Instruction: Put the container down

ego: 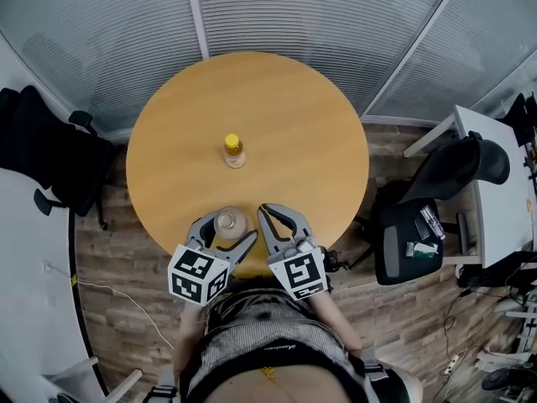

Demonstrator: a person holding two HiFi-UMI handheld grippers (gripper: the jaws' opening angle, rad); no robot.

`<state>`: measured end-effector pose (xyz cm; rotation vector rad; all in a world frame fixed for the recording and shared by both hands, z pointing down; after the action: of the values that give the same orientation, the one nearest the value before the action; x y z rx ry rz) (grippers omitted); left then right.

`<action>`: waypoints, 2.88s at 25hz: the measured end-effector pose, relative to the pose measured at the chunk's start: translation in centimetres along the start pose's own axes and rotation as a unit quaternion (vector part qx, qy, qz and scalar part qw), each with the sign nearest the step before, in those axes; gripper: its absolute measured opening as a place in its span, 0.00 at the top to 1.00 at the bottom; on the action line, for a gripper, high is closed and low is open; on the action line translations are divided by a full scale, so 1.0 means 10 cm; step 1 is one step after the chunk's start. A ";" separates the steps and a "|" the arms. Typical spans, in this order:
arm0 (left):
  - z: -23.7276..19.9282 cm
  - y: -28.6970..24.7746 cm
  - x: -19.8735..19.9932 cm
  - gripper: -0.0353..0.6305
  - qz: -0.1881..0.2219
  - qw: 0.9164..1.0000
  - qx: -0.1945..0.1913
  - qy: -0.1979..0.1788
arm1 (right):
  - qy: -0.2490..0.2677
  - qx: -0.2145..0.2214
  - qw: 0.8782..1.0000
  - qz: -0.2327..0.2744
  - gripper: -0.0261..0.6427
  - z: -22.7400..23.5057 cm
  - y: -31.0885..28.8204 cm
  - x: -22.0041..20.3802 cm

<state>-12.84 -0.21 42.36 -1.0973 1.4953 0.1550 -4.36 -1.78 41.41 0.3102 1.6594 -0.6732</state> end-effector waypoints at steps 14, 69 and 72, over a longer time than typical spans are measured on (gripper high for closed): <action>-0.21 0.01 -0.07 0.43 -0.017 0.999 -0.038 -0.017 | -0.011 -0.053 0.998 -0.017 0.92 -0.09 -0.05 -0.11; -0.10 -0.43 0.26 0.43 0.004 0.998 0.053 0.020 | 0.001 0.033 0.999 -0.003 0.92 0.59 -0.21 -0.05; -0.16 -0.41 0.29 0.43 0.003 0.999 0.041 0.013 | -0.003 0.017 1.000 -0.007 0.92 0.57 -0.24 -0.06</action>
<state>-10.68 -5.03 42.40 -1.0318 1.5154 0.0837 -0.97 -6.94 42.19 0.3207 1.6465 -0.7129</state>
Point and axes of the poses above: the fingertips, and each gripper's own axes: y backward along the fingers, z to its right, x out of its top, the point moved 4 cm from there along y, backward along the fingers, and after that the axes turned 5 degrees about -x, right-handed, at the moved point
